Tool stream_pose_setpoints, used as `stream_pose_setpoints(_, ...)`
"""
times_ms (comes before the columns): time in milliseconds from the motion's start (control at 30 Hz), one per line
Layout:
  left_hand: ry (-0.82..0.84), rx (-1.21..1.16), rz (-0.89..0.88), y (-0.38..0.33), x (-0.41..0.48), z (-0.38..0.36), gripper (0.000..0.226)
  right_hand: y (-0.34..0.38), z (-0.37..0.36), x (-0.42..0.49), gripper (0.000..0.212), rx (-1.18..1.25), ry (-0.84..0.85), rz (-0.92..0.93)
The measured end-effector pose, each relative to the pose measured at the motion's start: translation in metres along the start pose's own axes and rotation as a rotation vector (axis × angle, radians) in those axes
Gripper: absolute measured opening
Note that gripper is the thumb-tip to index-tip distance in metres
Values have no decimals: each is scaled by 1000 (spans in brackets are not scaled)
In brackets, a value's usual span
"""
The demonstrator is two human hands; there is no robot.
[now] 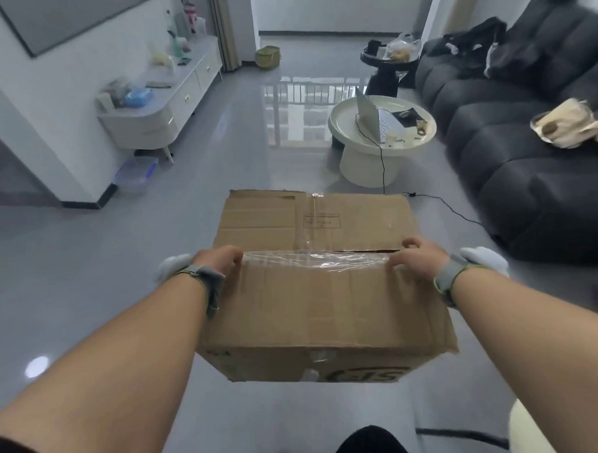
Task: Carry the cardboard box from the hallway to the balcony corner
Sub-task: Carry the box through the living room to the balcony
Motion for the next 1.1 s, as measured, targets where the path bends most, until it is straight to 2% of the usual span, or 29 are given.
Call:
stream_pose_setpoints(167,12,-25,-9,-44,49,8,24,43,-6,60,71,36,24,3)
stream_pose_setpoints(633,-47,-17,135,-166,215,4,46,166,-5,282,80,18,105,44)
stream_pose_setpoints(1100,-95,55,162,-236,356,35,31,275,-24,405,69,-35,85,50)
Point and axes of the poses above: each hand's wrist, its own x-axis towards the middle knuckle, its own z-axis out of the back of the hand, y = z × x, the point moved 8 cm from there along x, towards the middle knuckle, and after that the axes turned 4 degrees about -y, right-handed, at the moved point
